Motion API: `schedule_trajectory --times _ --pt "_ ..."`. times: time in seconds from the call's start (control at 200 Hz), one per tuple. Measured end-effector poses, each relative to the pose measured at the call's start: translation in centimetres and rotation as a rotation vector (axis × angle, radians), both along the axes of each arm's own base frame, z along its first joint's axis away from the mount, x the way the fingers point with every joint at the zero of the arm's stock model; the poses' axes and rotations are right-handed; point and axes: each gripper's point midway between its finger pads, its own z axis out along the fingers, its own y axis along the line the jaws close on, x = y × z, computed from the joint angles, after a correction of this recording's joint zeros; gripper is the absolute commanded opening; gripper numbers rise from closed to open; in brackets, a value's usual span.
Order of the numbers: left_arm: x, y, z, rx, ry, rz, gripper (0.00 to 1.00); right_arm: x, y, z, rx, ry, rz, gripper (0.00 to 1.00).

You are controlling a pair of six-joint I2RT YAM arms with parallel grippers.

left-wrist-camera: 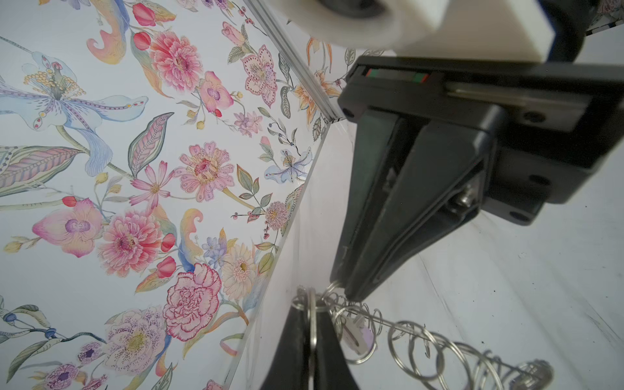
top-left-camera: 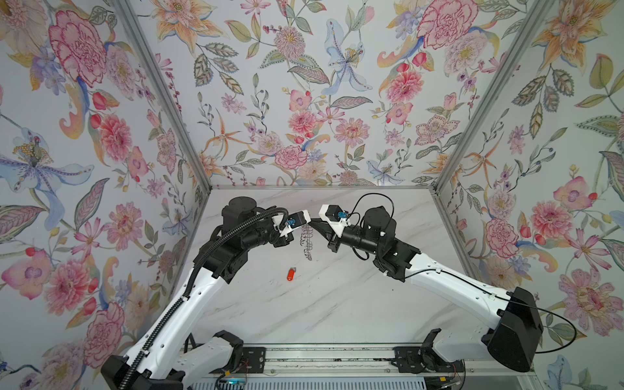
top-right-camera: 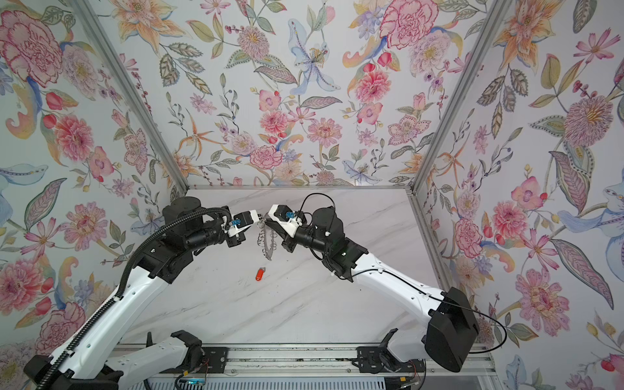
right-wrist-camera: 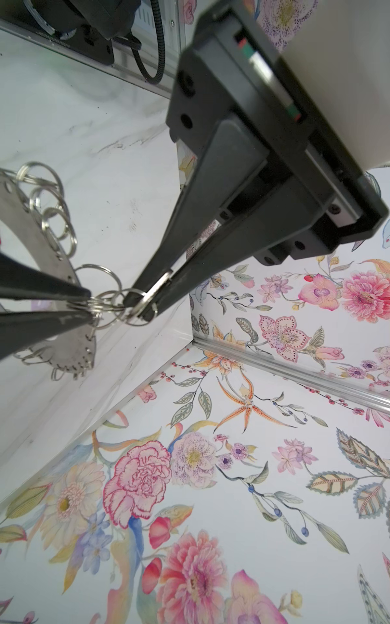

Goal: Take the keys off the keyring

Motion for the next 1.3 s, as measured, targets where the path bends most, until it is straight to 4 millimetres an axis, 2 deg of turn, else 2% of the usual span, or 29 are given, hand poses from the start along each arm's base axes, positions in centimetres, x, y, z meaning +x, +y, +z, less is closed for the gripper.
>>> schedule_trajectory --times 0.145,0.215,0.44,0.901,1.296 --pt "0.0 0.0 0.1 -0.002 -0.007 -0.001 0.0 0.1 0.2 -0.1 -0.001 0.007 0.004 0.05" --pt "0.0 0.0 0.1 -0.001 -0.009 -0.001 0.0 0.0 0.2 -0.1 0.0 0.008 0.006 0.0" --pt "0.0 0.0 0.2 0.003 -0.016 -0.003 0.0 0.1 0.1 0.0 -0.004 -0.002 0.008 0.0" --pt "-0.9 0.9 1.0 -0.007 -0.104 0.024 0.0 -1.2 -0.1 1.0 -0.045 -0.238 -0.102 0.0" --pt "-0.8 1.0 0.9 -0.01 -0.117 0.032 0.0 -1.2 -1.0 1.7 -0.032 -0.298 -0.147 0.0"
